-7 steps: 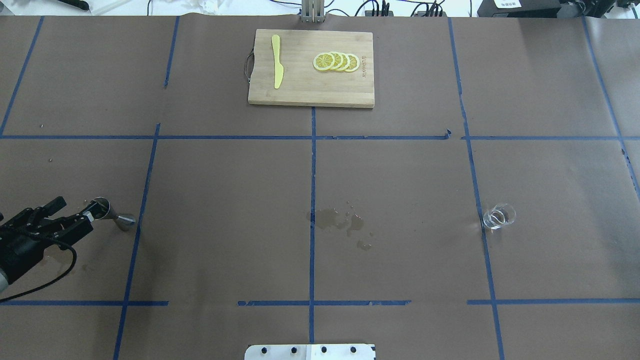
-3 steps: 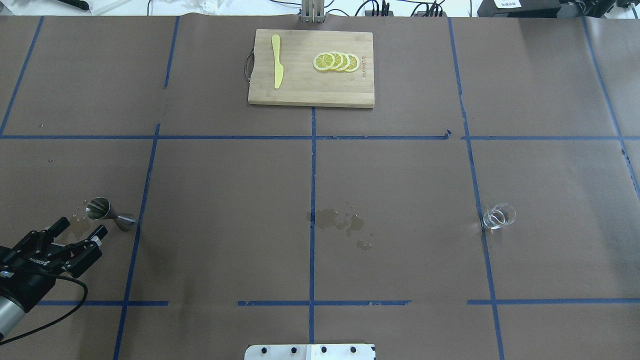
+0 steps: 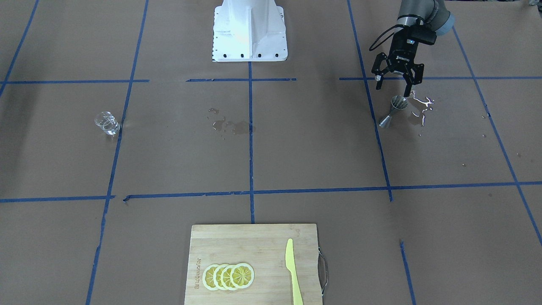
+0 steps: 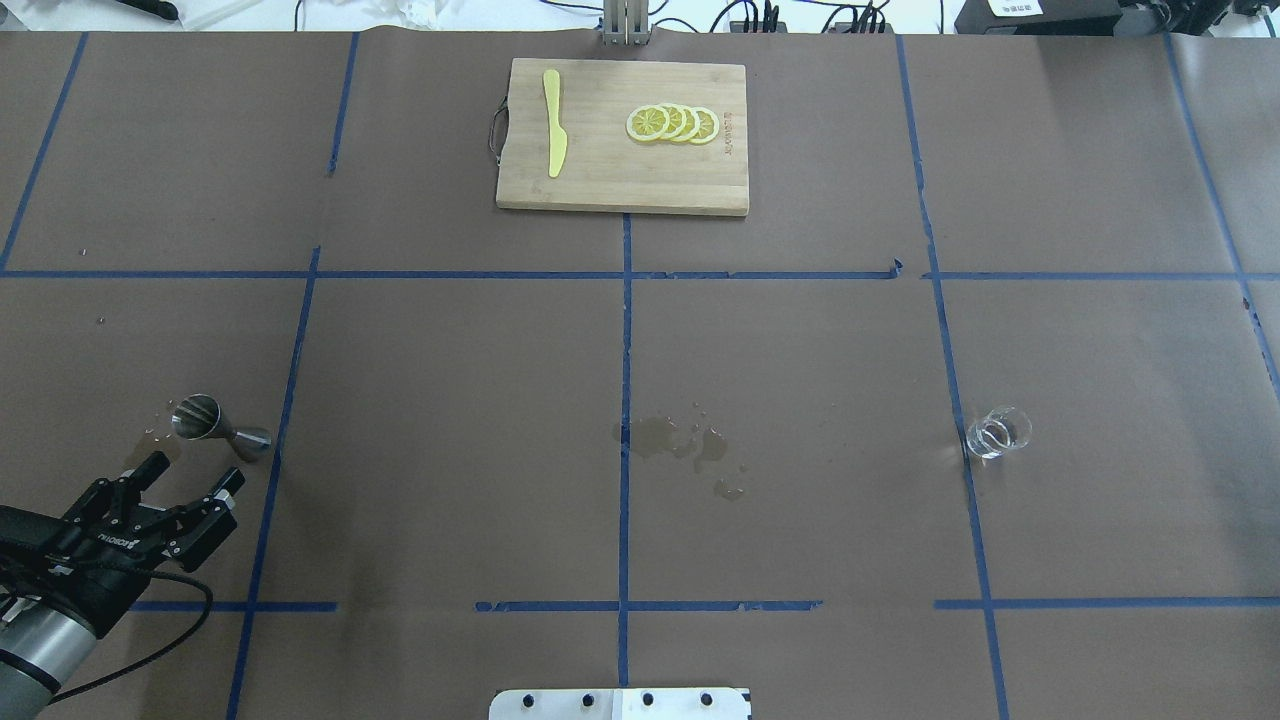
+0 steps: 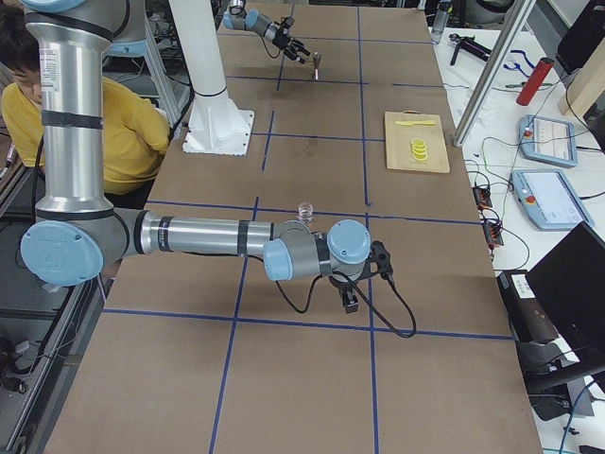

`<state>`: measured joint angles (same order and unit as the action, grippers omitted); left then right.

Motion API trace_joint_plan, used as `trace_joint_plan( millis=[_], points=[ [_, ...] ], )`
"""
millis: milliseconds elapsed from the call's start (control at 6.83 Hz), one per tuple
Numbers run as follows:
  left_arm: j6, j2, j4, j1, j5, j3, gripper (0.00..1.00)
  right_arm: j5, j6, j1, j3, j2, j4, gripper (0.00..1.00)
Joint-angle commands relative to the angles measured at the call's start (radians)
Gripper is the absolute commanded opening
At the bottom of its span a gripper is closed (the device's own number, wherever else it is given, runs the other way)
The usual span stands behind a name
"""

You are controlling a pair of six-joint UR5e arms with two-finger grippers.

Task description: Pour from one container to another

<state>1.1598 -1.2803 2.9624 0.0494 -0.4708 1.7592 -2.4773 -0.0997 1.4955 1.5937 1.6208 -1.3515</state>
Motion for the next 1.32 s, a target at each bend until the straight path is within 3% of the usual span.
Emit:
trace_joint_plan(
  millis=[0,439,585,1171],
  points=[
    [-0.003,-0.040,0.006,0.001,0.043,-0.038,1.00,0.001,0.000,0.000,-0.008,0.002,0.000,1.00],
    [-0.005,-0.093,0.010,0.001,0.046,-0.105,0.99,0.003,0.000,0.000,-0.006,0.002,0.000,1.00],
    [-0.006,-0.093,0.012,-0.003,0.047,-0.109,0.94,0.003,0.000,0.000,-0.008,0.001,0.000,1.00],
    [-0.015,-0.096,0.007,-0.066,0.041,-0.139,0.99,0.003,-0.001,0.000,-0.005,-0.007,0.000,1.00]
  ],
)
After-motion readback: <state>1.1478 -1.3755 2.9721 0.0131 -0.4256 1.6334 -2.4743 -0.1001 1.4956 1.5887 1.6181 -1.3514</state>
